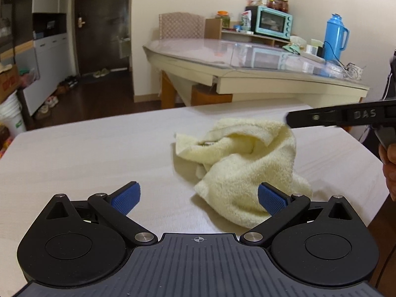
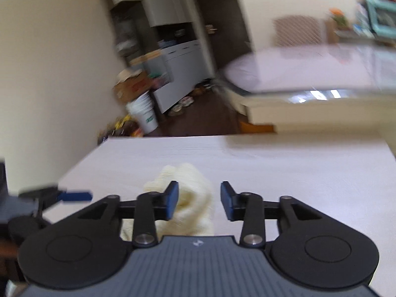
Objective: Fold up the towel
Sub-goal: 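Grasp the towel with the right gripper and lift it off the table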
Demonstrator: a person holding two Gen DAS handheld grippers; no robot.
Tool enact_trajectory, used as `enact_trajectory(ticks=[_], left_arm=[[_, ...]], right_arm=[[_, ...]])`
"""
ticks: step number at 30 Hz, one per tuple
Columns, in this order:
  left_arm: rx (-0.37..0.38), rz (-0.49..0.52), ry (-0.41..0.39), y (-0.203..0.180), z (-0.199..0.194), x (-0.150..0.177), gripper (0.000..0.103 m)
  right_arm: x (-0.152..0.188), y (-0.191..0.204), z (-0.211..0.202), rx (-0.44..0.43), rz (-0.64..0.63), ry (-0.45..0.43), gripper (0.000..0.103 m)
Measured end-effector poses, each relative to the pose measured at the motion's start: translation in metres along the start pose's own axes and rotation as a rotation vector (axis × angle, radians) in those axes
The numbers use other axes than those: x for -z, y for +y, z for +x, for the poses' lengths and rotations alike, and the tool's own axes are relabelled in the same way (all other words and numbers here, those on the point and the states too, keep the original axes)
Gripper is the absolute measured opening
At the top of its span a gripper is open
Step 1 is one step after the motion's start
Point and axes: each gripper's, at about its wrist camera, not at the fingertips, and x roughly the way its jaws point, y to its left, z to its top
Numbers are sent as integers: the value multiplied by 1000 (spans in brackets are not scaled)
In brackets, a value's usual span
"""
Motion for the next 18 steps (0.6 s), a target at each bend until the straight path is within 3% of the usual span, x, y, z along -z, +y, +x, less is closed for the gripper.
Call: enact_trajectory(ticks=[5,7,8,12,18], left_arm=[[18,5,8,-6,8,-4,103],[26,2,16,-13,11,-5,103],[30,1,17,-11,12,-5,103],[61,9,14,-7,14,-8,103],[168,66,-1,-15,22,-23,103]], right_arm=[[-10,35,39,50,-228,104,52],[-7,40,52,66,-264,139,40],[-7,37,51,63,-242,138,22],[-5,17,33,49,-119,84,18],[11,-33,-21,54,132,-39,17]])
